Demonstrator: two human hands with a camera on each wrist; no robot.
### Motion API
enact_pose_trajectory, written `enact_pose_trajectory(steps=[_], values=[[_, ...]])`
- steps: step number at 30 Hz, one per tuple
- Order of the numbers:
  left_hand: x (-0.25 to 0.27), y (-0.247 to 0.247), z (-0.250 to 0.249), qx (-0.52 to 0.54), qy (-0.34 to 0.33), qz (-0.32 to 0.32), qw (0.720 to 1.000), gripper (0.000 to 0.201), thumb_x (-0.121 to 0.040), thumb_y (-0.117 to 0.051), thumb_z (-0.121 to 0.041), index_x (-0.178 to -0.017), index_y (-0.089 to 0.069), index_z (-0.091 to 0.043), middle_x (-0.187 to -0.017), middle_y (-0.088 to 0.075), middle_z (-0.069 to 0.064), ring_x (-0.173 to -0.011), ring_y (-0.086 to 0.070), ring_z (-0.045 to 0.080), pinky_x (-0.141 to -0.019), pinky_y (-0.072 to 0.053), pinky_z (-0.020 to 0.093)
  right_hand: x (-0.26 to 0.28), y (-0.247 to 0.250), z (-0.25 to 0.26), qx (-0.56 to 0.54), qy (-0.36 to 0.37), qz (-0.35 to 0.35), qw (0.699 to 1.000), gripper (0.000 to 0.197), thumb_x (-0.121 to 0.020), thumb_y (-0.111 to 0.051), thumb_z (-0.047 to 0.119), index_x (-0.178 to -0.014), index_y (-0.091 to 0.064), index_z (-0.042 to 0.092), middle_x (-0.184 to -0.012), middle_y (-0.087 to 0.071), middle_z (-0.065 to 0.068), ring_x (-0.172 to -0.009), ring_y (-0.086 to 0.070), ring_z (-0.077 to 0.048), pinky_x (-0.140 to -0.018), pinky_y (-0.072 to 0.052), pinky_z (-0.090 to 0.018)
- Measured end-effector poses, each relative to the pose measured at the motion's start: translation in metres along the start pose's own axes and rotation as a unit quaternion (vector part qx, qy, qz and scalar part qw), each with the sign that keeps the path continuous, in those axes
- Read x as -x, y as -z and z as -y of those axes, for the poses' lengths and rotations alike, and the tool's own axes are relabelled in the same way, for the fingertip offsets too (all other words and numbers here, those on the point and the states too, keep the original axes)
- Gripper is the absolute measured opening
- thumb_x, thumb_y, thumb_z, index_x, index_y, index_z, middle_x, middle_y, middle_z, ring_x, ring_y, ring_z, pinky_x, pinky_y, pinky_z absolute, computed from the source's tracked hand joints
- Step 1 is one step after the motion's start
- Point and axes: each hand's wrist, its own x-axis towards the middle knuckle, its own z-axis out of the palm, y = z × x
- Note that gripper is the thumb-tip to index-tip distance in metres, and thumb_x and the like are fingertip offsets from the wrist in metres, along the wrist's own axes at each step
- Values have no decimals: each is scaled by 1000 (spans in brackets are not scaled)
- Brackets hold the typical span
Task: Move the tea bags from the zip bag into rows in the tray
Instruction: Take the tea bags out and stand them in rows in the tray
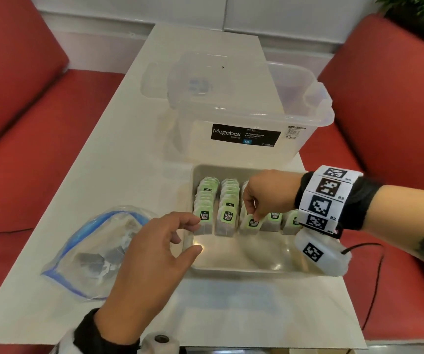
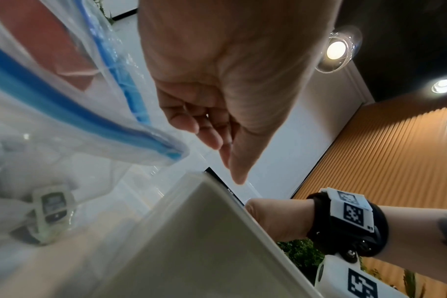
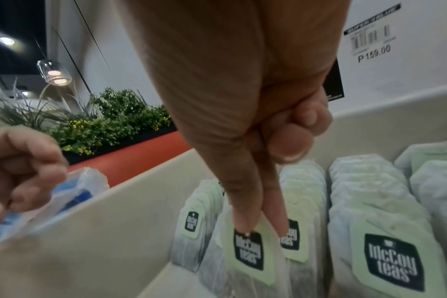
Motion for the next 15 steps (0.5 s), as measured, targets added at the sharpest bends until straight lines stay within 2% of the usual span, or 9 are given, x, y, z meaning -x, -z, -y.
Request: enact_pose_trajectory(steps=[4, 6, 9, 13, 15], values=[[2, 2, 5, -34, -7, 25, 999, 39, -70, -77, -30, -91, -52, -52, -94, -56, -33, -92, -47, -7, -71, -35, 10, -11, -5, 0, 31, 1, 10, 999, 11, -81, -69, 23, -91, -68, 19, -90, -63, 6, -63, -46, -3, -51, -30, -14], [1, 2, 8, -82, -44, 49, 994, 34, -69, -74, -43, -92, -51, -52, -92, -52, -38, -92, -45, -10, -74, -34, 12, -14, -6, -1, 40, -10, 9, 999, 12, -81, -68, 23, -93, -68, 19, -92, -65, 4, -71, -50, -9, -51, -30, -14], [0, 0, 15, -139, -91, 88, 982, 34, -67, -54, -62, -98, -56, -47, -95, -51, -37, -89, -40, -8, -80, -33, 18, -16, -5, -2, 47, -21, 3, 999, 14, -81, -68, 22, -94, -67, 19, -95, -67, 2, -76, -52, -12, -52, -31, -14], [-1, -4, 20, -134, -109, 107, 979, 32, -67, -50, -65, -87, -65, -45, -99, -59, -29, -89, -41, -4, -77, -34, 24, -14, -4, -4, 35, -45, -18, 998, 18, -79, -71, 29, -95, -66, 21, -92, -65, 4, -79, -54, -15, -54, -35, -18], [-2, -6, 21, -136, -116, 110, 978, 29, -67, -50, -65, -81, -66, -45, -99, -60, -29, -87, -39, -4, -77, -33, 22, -8, 0, -3, 36, -42, -29, 998, 19, -80, -70, 31, -96, -65, 22, -87, -62, 6, -78, -53, -14, -54, -35, -19]])
